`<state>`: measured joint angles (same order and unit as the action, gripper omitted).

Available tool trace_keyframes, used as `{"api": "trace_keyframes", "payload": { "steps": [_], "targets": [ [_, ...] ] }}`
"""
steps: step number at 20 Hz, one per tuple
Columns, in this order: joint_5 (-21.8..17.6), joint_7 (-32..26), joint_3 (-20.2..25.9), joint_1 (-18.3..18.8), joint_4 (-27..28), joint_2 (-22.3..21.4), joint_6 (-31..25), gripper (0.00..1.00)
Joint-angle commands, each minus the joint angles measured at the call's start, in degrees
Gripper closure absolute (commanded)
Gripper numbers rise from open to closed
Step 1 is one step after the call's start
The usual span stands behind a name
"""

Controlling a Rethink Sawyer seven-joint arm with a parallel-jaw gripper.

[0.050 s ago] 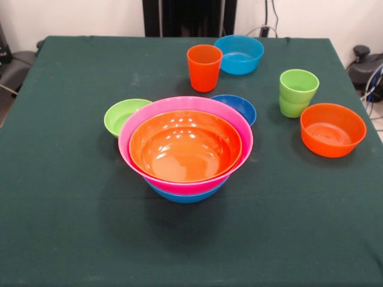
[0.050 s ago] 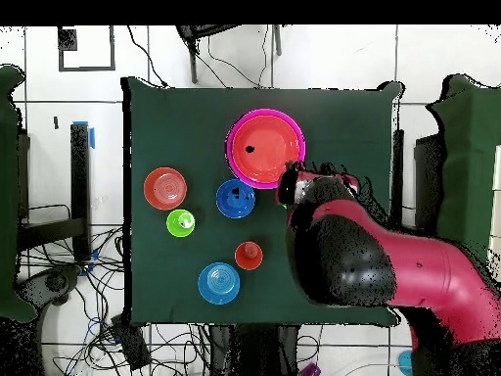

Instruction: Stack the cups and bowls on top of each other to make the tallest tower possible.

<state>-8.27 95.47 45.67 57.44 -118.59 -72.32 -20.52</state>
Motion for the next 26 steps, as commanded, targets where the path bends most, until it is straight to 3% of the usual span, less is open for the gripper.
{"api": "trace_keyframes", "payload": {
  "steps": [1, 10, 15, 19, 26],
  "targets": [
    [-9.3, -5.6, 2.6, -0.1, -4.9, 8.7, 2.1, 0.00],
    [-18.0, -2.3, -2.2, -3.8, 1.8, 16.8, 5.9, 0.00],
    [-19.4, -3.0, -0.5, -3.3, 7.1, 20.7, 5.9, 0.00],
    [-21.6, -7.0, 2.0, -2.6, 13.0, 27.6, 4.6, 0.00],
    [-24.0, -8.1, 5.6, -1.2, 16.5, 32.5, 4.6, 0.00]
  ]
}}
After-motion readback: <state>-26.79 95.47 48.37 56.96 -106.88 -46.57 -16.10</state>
